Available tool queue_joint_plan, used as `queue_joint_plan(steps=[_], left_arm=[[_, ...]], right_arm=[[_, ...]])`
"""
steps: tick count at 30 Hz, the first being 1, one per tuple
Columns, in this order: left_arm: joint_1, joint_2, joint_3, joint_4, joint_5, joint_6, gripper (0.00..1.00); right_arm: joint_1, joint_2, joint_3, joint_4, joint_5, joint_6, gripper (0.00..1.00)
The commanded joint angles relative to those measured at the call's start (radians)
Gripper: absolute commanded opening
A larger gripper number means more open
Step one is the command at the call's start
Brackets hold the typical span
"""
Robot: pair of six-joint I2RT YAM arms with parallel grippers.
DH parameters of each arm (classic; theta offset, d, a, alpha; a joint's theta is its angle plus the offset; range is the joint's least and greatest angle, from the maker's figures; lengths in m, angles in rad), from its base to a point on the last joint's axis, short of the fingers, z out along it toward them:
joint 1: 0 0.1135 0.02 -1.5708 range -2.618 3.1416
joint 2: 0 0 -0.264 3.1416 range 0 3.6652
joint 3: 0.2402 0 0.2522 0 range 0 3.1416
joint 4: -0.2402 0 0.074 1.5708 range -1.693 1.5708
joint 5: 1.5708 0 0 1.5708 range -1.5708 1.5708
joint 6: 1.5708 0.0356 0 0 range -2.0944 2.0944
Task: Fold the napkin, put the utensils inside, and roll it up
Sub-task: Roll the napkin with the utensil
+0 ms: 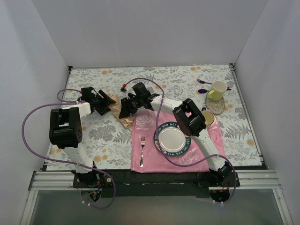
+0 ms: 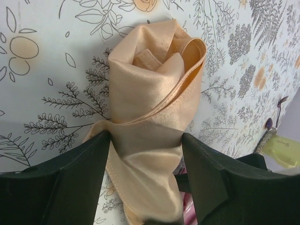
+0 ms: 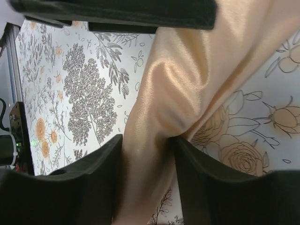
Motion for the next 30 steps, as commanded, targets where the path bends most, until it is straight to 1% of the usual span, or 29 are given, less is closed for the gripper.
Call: queue_joint_plan(steps=[1,2,3,7,9,11,15,20,22,24,25,26,27,29,30], left_arm=[[-0.001,0.018,-0.044,-0.004,-0.056,0.033,0.63],[-0.001,0.018,-0.044,-0.004,-0.056,0.032,0.63],[-0.001,0.016,-0.044,-0.004,-0.056,0.033,0.63],[-0.001,0.004,-0.035,-0.010,-0.053,0.036,0.64],[-0.001,-0.010,-0.033,-0.016,-0.056,0.039,0.66],[-0.001,-0.019,-0.032,-0.018,-0.056,0.041,0.68],[-0.001,-0.044,-0.016,-0.039,-0.049,0.042,0.69],[-0.002,-0.138,0.010,-0.073,-0.062,0.059,0.71],[-0.001,-0.175,0.039,-0.102,-0.055,0.068,0.72],[-0.001,-0.244,0.066,-0.127,-0.055,0.076,0.72],[-0.001,-0.267,0.080,-0.139,-0.047,0.084,0.95],[-0.002,-0.313,0.093,-0.150,-0.038,0.102,0.98],[-0.001,-0.332,0.109,-0.170,-0.027,0.111,0.98],[-0.006,-0.370,0.142,-0.187,0.012,0.121,0.98],[-0.009,-0.408,0.145,-0.191,0.029,0.118,0.98]], right_arm=[[0.018,-0.059,0.060,-0.218,0.092,-0.175,0.61],[0.021,-0.068,0.070,-0.238,0.111,-0.192,0.63],[0.025,-0.077,0.077,-0.261,0.154,-0.204,0.68],[0.042,-0.096,0.125,-0.301,0.203,-0.244,0.75],[0.048,-0.099,0.142,-0.308,0.227,-0.250,0.78],[0.050,-0.100,0.147,-0.315,0.241,-0.260,0.79],[0.053,-0.106,0.165,-0.344,0.270,-0.272,0.81],[0.056,-0.162,0.163,-0.376,0.280,-0.278,0.84],[0.056,-0.203,0.168,-0.387,0.275,-0.277,0.86],[0.055,-0.255,0.167,-0.399,0.268,-0.272,0.88],[0.056,-0.275,0.163,-0.411,0.271,-0.276,0.88],[0.056,-0.301,0.156,-0.420,0.280,-0.283,0.88],[0.056,-0.359,0.136,-0.430,0.318,-0.289,0.91],[0.053,-0.433,0.041,-0.425,0.367,-0.293,0.94],[0.050,-0.515,-0.002,-0.398,0.413,-0.292,0.95]])
